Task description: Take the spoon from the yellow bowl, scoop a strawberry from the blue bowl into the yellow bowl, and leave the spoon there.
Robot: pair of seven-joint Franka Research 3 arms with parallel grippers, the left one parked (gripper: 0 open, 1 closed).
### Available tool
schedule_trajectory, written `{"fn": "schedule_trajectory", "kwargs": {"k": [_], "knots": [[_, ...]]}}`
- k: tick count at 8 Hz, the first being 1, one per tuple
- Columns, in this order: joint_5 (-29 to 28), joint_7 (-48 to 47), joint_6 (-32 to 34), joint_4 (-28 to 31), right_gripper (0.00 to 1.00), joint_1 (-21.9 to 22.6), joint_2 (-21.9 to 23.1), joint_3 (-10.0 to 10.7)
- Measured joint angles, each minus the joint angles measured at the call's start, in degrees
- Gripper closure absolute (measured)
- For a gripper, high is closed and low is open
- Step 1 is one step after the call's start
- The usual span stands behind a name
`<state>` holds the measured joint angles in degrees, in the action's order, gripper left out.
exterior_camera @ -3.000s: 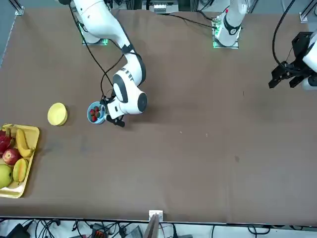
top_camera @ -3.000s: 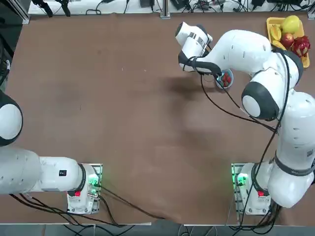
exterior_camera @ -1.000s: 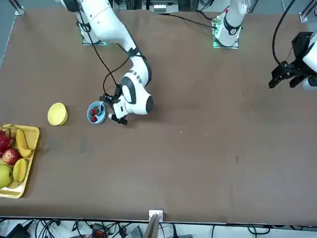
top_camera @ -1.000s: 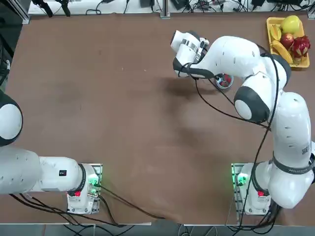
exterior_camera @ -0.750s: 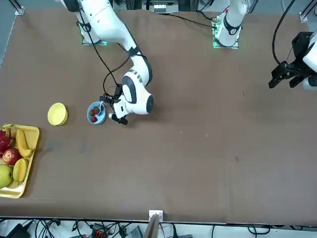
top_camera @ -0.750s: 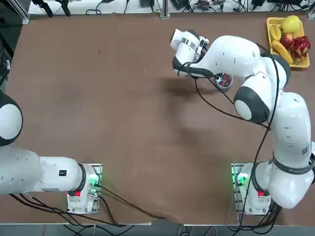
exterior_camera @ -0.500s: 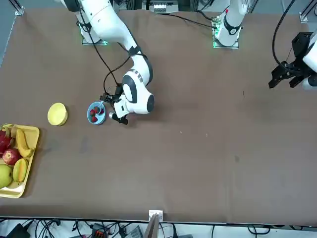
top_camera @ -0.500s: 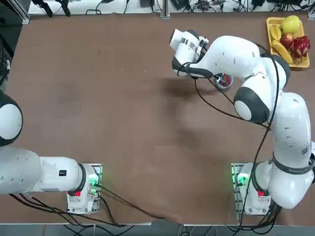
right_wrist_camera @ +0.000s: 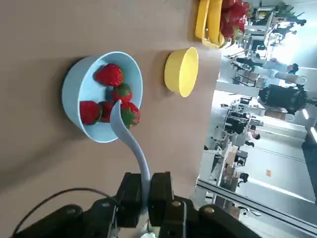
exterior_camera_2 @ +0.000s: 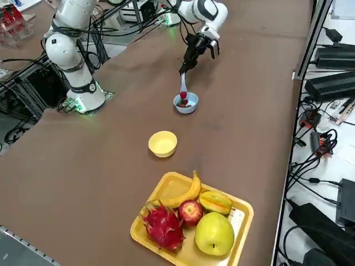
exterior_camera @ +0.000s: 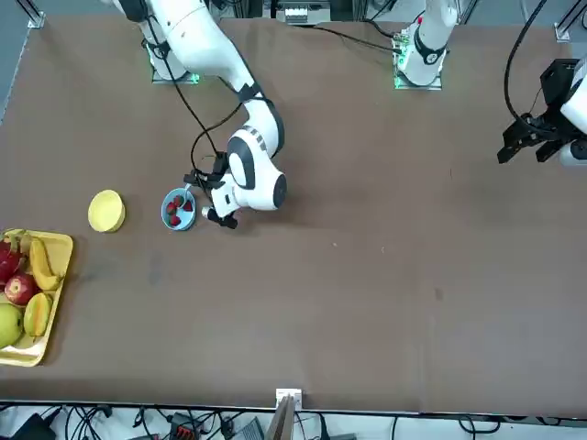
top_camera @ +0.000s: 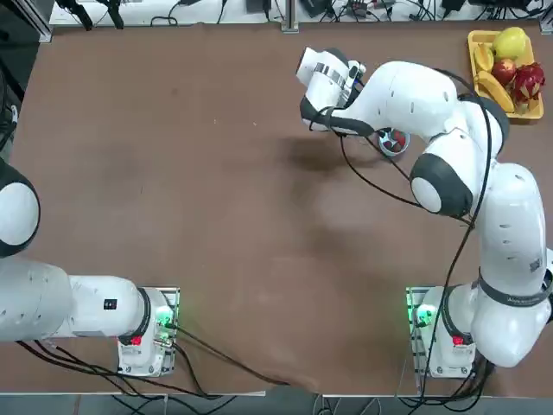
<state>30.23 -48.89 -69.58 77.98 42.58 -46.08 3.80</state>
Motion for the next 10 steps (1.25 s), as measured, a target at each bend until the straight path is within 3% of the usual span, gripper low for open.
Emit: {"fn": "schedule_trajectory", "kwargs": {"k": [5,8,10], "knots": [[2.5,2.98,4.43,-0.25,0.89,-0.54,0.29,1.5],[3.53,6.86,4.55,0.88,0.89,-5.13,2.27,2.33],[6.0,9.82,2.86,6.06,0.89,-9.0,6.54,2.42]]}}
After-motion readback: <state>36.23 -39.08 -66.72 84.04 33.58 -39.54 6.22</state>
